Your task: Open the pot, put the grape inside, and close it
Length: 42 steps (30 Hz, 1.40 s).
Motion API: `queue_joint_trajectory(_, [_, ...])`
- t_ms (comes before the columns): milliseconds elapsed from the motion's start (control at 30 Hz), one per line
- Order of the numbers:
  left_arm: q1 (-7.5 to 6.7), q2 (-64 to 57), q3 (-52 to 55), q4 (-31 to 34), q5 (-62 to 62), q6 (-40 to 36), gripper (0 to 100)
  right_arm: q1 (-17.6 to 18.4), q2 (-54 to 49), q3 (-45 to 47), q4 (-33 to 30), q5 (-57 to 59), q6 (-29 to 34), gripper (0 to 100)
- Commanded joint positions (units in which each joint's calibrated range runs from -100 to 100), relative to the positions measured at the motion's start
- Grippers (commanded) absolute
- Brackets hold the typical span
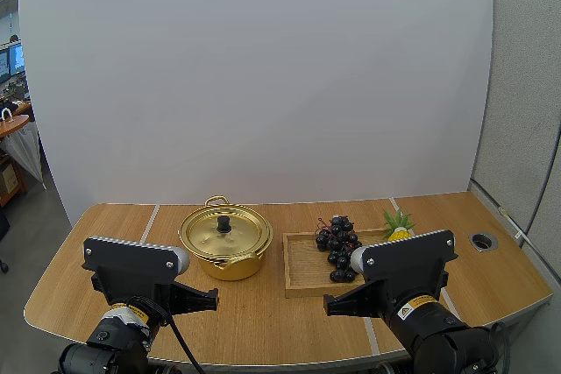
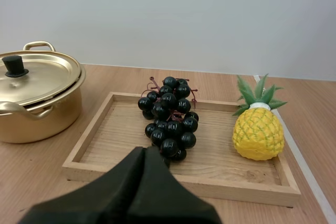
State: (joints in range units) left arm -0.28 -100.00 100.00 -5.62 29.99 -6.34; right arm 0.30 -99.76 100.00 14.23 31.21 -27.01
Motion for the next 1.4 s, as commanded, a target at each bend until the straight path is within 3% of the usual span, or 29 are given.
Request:
queue_joint_trajectory(0, [-0.25, 0.0, 0.0, -0.3, -0.5, 0.2, 0, 0.0, 0.2, 0.0, 0.1, 0.0, -0.5, 0])
queue_joint_trajectory(1367, [-0.25, 0.0, 0.0, -4.5, 0.1, 0.0, 0, 0.0, 0.2, 0.0, 1.9, 0.4, -0.5, 0])
